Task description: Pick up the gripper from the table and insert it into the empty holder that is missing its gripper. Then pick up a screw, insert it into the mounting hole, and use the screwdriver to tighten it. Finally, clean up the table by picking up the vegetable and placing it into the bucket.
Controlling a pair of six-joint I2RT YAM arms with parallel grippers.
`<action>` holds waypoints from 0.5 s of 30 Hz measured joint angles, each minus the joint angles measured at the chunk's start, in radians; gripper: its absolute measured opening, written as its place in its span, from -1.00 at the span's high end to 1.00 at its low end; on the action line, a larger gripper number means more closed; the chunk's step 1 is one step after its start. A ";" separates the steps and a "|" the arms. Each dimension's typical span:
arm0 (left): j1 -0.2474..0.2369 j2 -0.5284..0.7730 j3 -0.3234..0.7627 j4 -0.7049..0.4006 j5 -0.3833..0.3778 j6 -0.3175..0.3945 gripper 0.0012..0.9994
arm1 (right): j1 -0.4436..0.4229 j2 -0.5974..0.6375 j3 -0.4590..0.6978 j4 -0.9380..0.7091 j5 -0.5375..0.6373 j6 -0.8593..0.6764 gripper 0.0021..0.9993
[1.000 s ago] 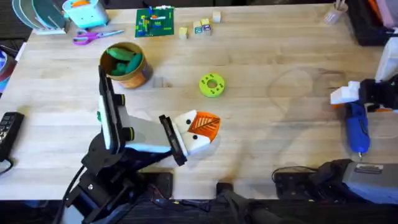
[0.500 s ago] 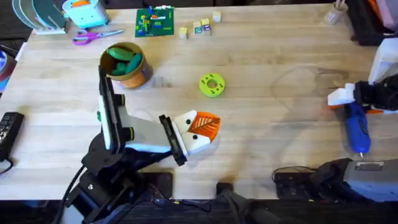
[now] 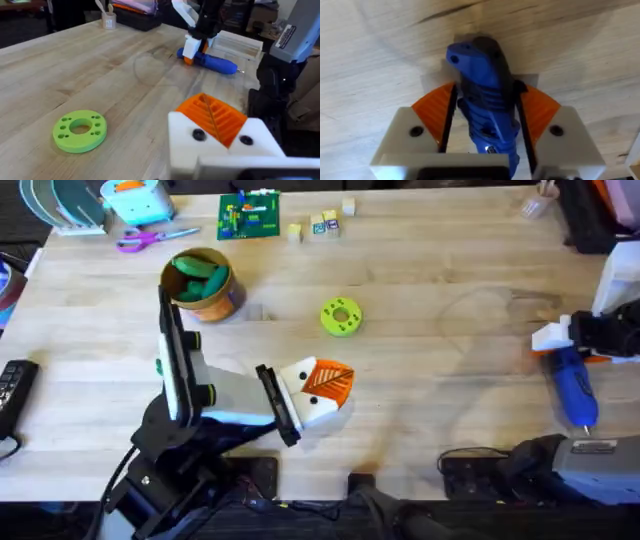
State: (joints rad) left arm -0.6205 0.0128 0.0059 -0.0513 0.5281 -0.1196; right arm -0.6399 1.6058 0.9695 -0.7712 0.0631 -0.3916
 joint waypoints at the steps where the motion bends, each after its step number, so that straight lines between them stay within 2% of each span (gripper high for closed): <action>1: 0.000 0.000 0.000 0.000 0.000 0.000 0.99 | 0.000 0.000 0.000 -0.001 0.000 0.000 -0.43; 7: 0.000 0.000 0.000 0.000 0.000 0.000 0.99 | 0.000 0.000 0.000 0.000 0.000 0.002 -0.39; 11: 0.000 0.000 0.000 0.000 0.000 0.000 0.99 | 0.000 0.000 0.000 0.000 0.001 -0.001 -0.04; 15: 0.000 0.000 0.000 0.000 0.000 0.000 0.99 | 0.000 0.000 0.000 0.001 0.002 -0.002 0.16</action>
State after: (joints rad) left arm -0.6205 0.0128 0.0059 -0.0513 0.5282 -0.1196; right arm -0.6399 1.6058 0.9695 -0.7706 0.0655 -0.3938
